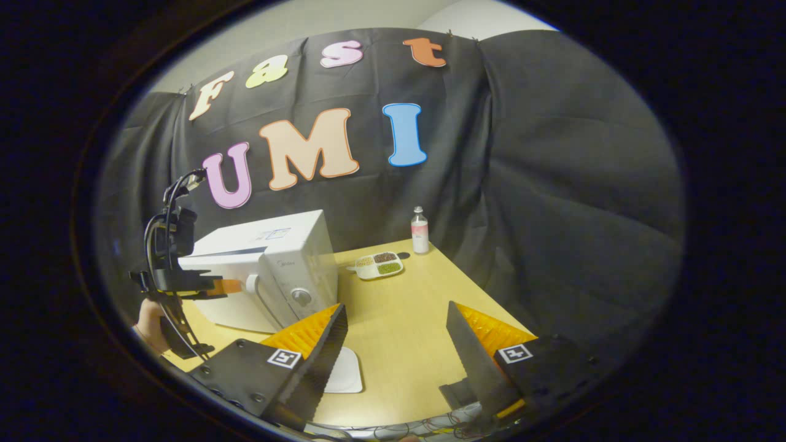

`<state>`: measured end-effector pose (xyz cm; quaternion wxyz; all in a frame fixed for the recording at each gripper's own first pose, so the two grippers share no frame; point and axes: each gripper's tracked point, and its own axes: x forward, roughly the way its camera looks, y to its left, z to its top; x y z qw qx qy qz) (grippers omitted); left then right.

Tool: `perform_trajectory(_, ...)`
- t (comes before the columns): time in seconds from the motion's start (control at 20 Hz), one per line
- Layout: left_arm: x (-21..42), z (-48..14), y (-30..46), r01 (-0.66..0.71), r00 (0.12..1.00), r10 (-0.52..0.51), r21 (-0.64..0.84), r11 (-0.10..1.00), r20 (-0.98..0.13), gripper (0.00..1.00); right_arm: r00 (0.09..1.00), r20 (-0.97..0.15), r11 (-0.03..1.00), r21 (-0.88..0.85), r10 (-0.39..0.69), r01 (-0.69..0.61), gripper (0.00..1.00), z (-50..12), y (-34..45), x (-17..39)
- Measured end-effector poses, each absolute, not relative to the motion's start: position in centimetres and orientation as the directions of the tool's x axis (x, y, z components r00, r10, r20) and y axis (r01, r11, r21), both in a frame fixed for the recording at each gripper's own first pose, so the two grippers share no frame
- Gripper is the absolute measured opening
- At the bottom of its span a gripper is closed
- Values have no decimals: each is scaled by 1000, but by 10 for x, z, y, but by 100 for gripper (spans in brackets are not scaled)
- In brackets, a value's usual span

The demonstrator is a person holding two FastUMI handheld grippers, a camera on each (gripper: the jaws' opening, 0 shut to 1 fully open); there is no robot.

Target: Open the microwave oven with the left hand, put the food in, and close the microwave oven.

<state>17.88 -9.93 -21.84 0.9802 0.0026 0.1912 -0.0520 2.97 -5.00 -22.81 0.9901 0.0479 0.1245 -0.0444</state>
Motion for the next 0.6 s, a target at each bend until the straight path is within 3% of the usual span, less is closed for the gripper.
perform_trajectory(0.05,181,-217,-100,99,923,-100,-23,995,-372,1,965,-249,991,85,-78,102,92,-229,-51,29)
perform_trajectory(0.1,183,-216,-100,95,925,-99,-28,995,-367,1,966,-245,991,87,-81,105,100,-229,-52,30)
perform_trajectory(0.15,184,-215,-101,94,926,-97,-27,995,-364,1,967,-240,990,88,-86,110,100,-229,-53,31)
perform_trajectory(0.2,185,-213,-100,93,927,-94,-22,995,-363,0,968,-235,989,92,-90,114,92,-228,-55,32)
perform_trajectory(0.35,186,-214,-101,92,927,-93,-21,996,-364,1,973,-209,987,105,-97,121,92,-223,-56,34)
perform_trajectory(0.4,186,-213,-101,90,928,-94,-28,996,-360,1,974,-201,987,105,-102,125,100,-222,-57,33)
perform_trajectory(0.6,188,-213,-101,68,933,-75,-32,997,-352,1,977,-187,987,108,-97,119,99,-220,-54,37)
